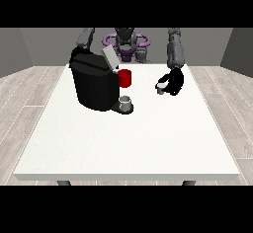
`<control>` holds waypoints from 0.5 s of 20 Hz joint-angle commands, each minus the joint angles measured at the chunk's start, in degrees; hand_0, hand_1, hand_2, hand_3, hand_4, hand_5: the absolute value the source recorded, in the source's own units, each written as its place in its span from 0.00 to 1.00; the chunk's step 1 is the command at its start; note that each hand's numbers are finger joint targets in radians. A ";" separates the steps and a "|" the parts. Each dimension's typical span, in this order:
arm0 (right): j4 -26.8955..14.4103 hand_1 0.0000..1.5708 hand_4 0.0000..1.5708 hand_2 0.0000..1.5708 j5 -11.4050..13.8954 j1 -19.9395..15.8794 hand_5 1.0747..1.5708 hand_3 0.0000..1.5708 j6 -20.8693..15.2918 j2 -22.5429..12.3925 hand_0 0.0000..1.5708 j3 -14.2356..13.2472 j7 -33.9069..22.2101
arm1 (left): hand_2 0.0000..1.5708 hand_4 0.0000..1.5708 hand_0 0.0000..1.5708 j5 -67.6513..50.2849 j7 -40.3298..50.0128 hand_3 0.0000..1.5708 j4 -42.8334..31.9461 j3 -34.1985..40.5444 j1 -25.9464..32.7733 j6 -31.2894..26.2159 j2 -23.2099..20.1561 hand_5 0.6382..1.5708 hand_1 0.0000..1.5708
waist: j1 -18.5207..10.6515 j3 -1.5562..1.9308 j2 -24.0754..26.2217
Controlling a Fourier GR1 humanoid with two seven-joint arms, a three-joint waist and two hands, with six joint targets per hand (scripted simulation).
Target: Insert the coffee pod into the coffee machine and close the lid
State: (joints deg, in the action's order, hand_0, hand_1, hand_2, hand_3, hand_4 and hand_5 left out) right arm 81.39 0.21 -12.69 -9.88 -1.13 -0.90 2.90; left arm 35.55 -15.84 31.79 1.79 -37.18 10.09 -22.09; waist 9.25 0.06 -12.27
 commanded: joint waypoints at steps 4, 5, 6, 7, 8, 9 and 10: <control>-9.01 0.00 0.27 0.00 -4.47 0.42 1.00 0.00 2.80 -1.58 0.00 -5.43 3.60 | 0.92 0.40 0.92 0.27 1.18 0.88 4.76 -2.55 -4.13 -7.42 2.61 1.00 0.92 | -2.73 -0.01 4.86; -6.92 0.00 0.28 0.00 -3.34 1.33 1.00 0.00 1.97 -0.79 0.00 -3.79 2.26 | 0.91 0.38 0.89 -1.42 -0.50 0.87 4.10 -0.64 -5.18 -9.31 0.45 1.00 0.89 | -1.72 -0.04 5.12; -6.55 0.00 0.28 0.00 -1.79 -0.71 1.00 0.00 1.19 -0.82 0.00 -2.67 1.83 | 0.90 0.37 0.88 -0.63 1.82 0.86 3.91 -0.56 -7.47 -8.12 0.95 1.00 0.88 | -0.87 -0.06 3.93; -9.04 0.00 0.29 0.00 -4.11 -1.06 1.00 0.00 1.35 -1.47 0.00 -5.62 1.22 | 0.89 0.38 0.85 -0.34 -1.42 0.87 5.78 -1.83 -6.57 -11.19 -0.85 1.00 0.85 | -3.50 -0.04 5.40; -6.73 0.00 0.32 0.00 -2.12 0.58 1.00 0.00 2.34 -2.06 0.00 -2.86 0.05 | 0.88 0.37 0.84 -0.72 1.11 0.86 4.46 -0.90 -7.32 -10.48 0.66 1.00 0.84 | -0.59 -0.06 5.94; -10.33 0.00 0.31 0.00 -2.31 -1.24 1.00 0.00 1.72 -1.20 0.00 -3.82 3.42 | 0.87 0.35 0.82 -0.21 1.01 0.85 6.25 -1.72 -7.91 -10.47 1.93 1.00 0.82 | -2.76 -0.05 4.62; -9.43 0.00 0.31 0.00 -3.19 0.43 1.00 0.00 2.67 -1.72 0.00 -4.12 2.70 | 0.84 0.34 0.79 -0.57 0.98 0.84 6.18 -1.18 -6.89 -11.36 1.52 1.00 0.79 | -2.15 -0.05 6.34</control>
State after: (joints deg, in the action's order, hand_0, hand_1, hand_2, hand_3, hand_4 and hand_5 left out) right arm 73.91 -2.48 -12.81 -7.96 -2.52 -4.49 4.81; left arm 35.11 -15.42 36.41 0.65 -43.11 1.15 -21.17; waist 7.47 0.02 -7.59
